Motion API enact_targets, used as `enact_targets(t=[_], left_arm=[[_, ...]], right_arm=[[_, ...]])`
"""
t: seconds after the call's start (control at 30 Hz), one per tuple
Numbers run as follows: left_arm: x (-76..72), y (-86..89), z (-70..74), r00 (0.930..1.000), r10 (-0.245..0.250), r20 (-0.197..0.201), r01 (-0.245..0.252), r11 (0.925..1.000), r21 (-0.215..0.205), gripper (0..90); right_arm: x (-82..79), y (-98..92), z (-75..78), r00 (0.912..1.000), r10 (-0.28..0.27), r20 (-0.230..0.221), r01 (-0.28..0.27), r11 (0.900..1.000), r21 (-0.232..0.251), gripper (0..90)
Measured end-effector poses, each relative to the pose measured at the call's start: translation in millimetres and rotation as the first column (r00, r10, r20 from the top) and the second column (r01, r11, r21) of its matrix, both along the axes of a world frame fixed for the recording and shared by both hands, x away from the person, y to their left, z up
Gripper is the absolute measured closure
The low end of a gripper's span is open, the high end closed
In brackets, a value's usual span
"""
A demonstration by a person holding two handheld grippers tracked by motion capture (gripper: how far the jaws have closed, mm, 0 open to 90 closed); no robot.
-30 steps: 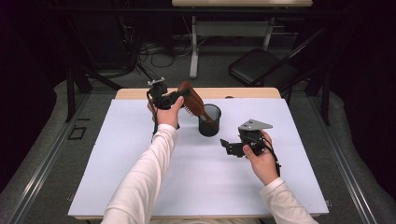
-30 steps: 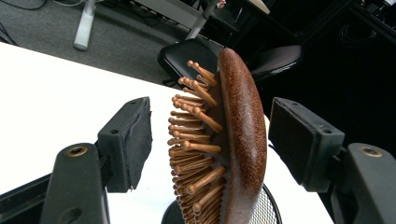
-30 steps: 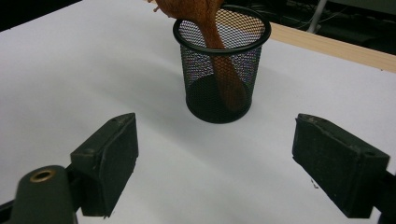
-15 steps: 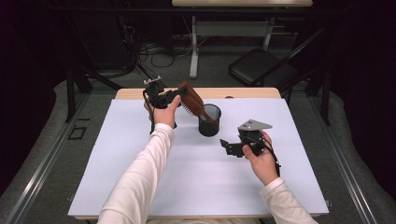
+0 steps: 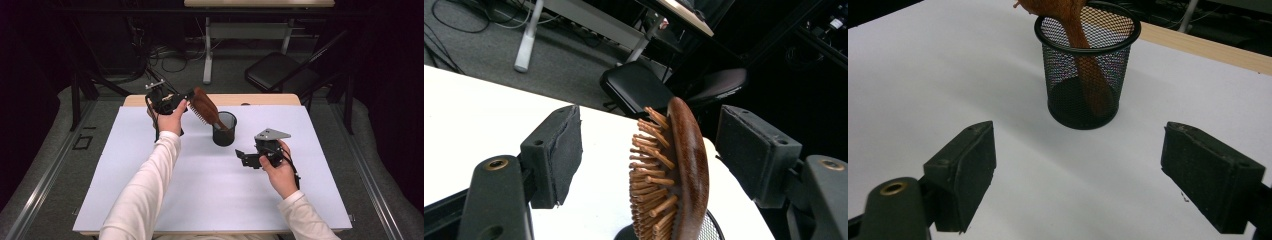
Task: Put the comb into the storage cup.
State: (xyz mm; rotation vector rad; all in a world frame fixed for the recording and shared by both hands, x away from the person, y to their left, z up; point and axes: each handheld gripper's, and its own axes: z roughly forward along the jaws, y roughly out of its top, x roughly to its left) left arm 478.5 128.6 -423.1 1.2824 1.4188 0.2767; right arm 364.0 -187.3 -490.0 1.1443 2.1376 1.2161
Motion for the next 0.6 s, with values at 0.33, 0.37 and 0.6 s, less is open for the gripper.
enact_targets(t=[0.33,0.37,0.6], left_arm=[[-0.1,8.1,0.3,0.9999,0.011,-0.007,-0.011,0.9999,0.008,27.2],[-0.1,8.4,0.3,0.9999,0.011,-0.007,-0.011,0.9999,0.009,27.3],[-0.3,11.8,-0.3,0.9999,0.006,-0.008,-0.006,0.9996,0.029,28.7]], right_arm=[[0.1,0.2,-0.5,1.0000,-0.002,-0.006,0.002,1.000,-0.002,14.3],[0.0,0.2,-0.4,1.0000,-0.001,-0.005,0.001,1.000,-0.002,14.3],[0.3,-1.0,-0.2,1.0000,-0.003,-0.001,0.003,1.000,0.001,14.3]])
